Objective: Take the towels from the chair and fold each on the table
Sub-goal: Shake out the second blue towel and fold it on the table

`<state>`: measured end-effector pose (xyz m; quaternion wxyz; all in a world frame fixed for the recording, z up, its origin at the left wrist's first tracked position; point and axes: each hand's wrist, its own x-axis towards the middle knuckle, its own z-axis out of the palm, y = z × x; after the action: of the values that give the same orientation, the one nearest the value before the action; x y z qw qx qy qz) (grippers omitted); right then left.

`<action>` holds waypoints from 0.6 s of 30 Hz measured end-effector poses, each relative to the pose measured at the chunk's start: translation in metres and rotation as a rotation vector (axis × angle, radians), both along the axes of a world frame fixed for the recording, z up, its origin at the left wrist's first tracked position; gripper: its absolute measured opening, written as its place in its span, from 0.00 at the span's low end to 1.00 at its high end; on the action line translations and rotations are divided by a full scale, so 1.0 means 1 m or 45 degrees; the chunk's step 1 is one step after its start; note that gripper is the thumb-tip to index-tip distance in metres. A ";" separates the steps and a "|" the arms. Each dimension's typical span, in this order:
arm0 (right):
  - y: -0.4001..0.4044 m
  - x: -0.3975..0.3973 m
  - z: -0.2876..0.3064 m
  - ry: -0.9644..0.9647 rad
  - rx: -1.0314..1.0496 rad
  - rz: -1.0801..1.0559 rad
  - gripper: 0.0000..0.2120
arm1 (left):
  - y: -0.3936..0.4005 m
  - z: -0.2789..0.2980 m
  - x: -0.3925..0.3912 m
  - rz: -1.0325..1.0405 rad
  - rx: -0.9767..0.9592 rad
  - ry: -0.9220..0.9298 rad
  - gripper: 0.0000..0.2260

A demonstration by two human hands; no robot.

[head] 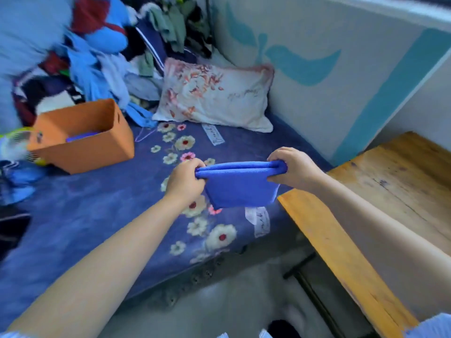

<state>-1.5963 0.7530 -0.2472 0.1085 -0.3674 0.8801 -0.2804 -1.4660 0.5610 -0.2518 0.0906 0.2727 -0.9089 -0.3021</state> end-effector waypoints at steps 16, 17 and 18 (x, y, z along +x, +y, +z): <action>-0.285 0.191 0.099 -0.039 -0.126 0.614 0.07 | -0.207 0.088 0.256 0.678 -0.093 0.358 0.05; -0.298 0.193 0.102 -0.072 -0.132 0.636 0.08 | -0.218 0.090 0.258 0.698 -0.098 0.377 0.04; -0.311 0.194 0.105 -0.095 -0.147 0.658 0.10 | -0.228 0.092 0.259 0.713 -0.110 0.392 0.05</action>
<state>-1.4020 0.4424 -0.1417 0.1878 -0.5749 0.7350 -0.3066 -1.2073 0.3328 -0.1603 0.3180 0.4591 -0.7862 -0.2644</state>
